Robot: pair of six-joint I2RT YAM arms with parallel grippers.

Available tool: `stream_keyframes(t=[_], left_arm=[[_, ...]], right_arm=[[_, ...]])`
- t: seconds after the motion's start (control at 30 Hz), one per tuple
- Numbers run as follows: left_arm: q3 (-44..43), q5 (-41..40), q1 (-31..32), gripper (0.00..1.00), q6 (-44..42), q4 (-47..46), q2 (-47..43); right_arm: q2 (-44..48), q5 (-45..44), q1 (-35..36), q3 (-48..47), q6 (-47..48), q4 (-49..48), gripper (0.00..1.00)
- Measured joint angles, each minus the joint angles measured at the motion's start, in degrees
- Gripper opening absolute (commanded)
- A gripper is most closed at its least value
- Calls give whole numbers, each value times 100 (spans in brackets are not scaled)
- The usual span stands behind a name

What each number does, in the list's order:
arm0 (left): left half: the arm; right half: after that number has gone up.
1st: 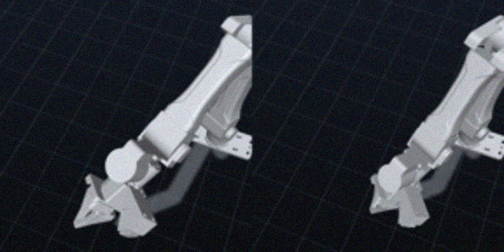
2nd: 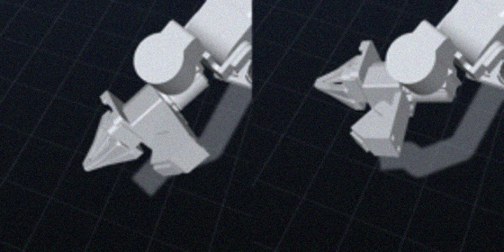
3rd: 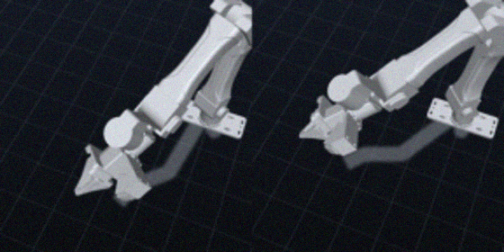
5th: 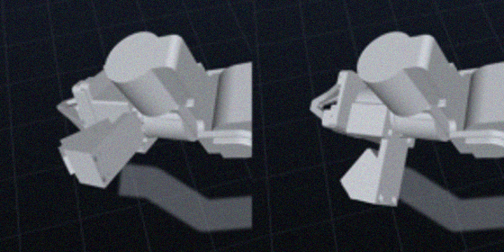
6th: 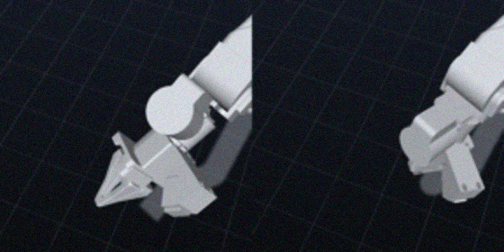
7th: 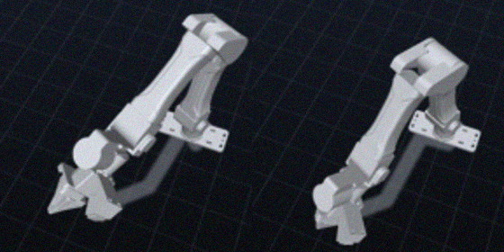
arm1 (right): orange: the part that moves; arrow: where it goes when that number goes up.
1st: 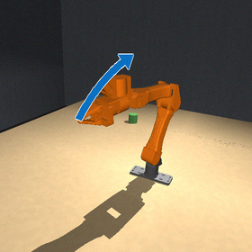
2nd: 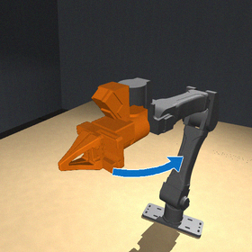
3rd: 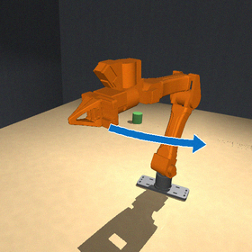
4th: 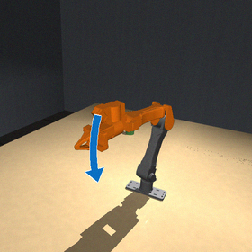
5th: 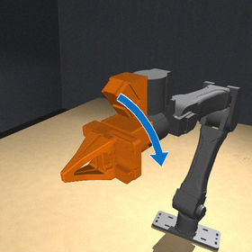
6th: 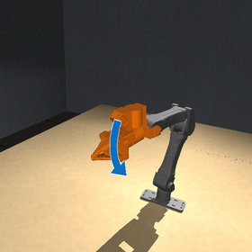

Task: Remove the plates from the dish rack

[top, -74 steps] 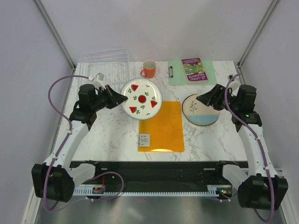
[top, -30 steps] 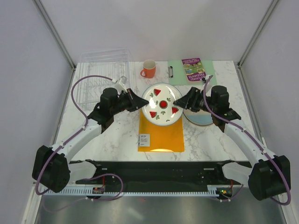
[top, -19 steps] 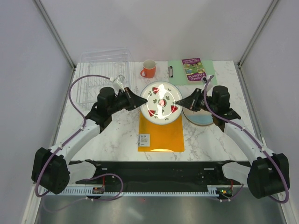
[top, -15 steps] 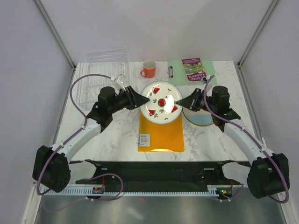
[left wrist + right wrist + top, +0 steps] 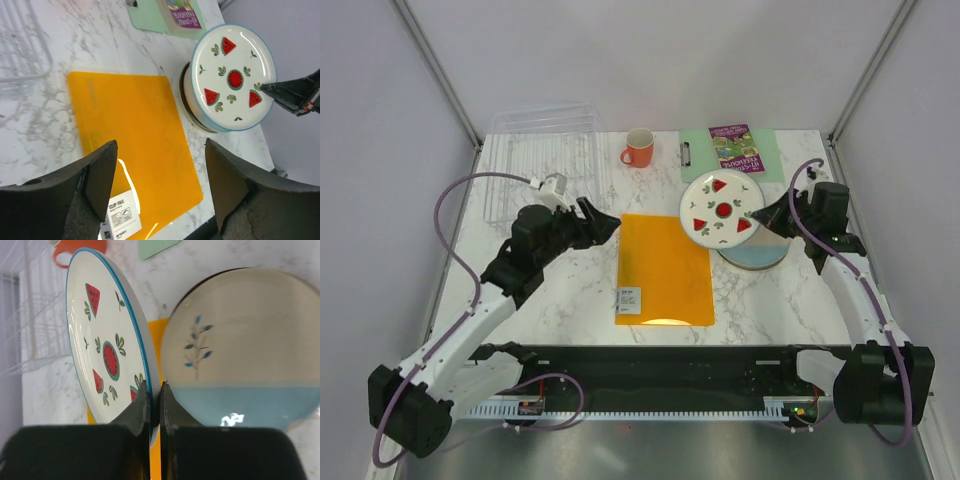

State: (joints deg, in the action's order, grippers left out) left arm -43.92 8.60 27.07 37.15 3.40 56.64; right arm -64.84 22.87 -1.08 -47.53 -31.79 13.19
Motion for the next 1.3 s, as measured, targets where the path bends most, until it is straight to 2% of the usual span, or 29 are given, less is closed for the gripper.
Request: stream_keyframes(t=[0.13,0.3,0.8,0.9,0.93,0.97,1.07,1.1,1.13,1.17,1.23,1.3], left_arm=[[326,-734,2,77,-328,341,-839],[588,-1196,0,79,-579,721,-1384],[603,-1460,0,79,-807,1097,-1620],[603,-1464,0,79,-817,1106,-1620],[603,-1469,0,79,-817,1108,-1620],[603,-1469,0,79,-822,1108,-1620],[603,-1473,2,79,-835,1113,-1620],[603,-1478,0,79,-839,1117,-1620],[603,-1484,0,79,-850,1119,-1620],[603,-1497,2,79,-857,1128,-1620],[603,-1513,2,79,-863,1137,-1620],[603,-1523,0,79,-870,1147,-1620]], right_arm=[[-107,-345,-614,-31,291,282,0],[-236,-501,-848,-11,522,549,0],[-476,-728,-1261,251,667,546,0],[-560,-723,-1279,251,643,472,11],[-595,-726,-1281,254,623,448,20],[-610,-719,-1290,256,603,426,25],[-638,-741,-1303,293,584,352,25],[-638,-758,-1303,326,592,356,28],[-638,-772,-1303,361,592,354,41],[-638,-776,-1303,387,597,356,47],[-640,-824,-1303,417,621,382,58],[-640,-837,-1303,433,658,398,63]])
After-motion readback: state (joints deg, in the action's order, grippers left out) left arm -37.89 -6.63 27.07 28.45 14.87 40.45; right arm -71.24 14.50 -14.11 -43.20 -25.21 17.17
